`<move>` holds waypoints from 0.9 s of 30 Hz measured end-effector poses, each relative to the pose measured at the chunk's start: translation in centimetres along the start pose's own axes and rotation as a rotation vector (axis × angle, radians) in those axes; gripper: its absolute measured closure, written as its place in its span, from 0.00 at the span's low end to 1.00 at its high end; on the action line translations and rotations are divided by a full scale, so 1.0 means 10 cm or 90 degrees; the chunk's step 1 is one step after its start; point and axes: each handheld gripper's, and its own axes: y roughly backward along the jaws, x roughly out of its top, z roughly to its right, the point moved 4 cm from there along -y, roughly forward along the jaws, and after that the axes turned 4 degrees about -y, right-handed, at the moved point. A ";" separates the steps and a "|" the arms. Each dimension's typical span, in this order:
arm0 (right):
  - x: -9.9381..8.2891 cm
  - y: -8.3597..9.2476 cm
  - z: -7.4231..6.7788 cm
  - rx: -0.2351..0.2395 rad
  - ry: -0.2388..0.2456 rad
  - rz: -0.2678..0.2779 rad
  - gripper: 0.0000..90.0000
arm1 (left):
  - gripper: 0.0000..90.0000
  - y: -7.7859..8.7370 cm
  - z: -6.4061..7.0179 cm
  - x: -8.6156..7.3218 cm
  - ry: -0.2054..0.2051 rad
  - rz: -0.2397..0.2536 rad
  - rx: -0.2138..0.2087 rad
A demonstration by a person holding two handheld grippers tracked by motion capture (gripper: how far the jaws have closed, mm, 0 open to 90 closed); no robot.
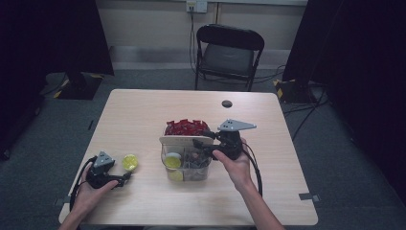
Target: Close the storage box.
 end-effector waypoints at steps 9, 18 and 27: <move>-0.05 0.02 -0.04 -0.002 0.004 -0.005 0.46 | 0.14 0.00 0.00 0.00 0.001 0.001 0.000; -0.14 -0.01 -0.03 -0.011 0.005 -0.023 0.38 | 0.14 0.00 0.00 0.00 0.000 0.000 -0.001; -0.20 -0.01 -0.01 -0.010 -0.002 -0.032 0.34 | 0.14 0.00 0.00 0.00 0.000 0.000 -0.001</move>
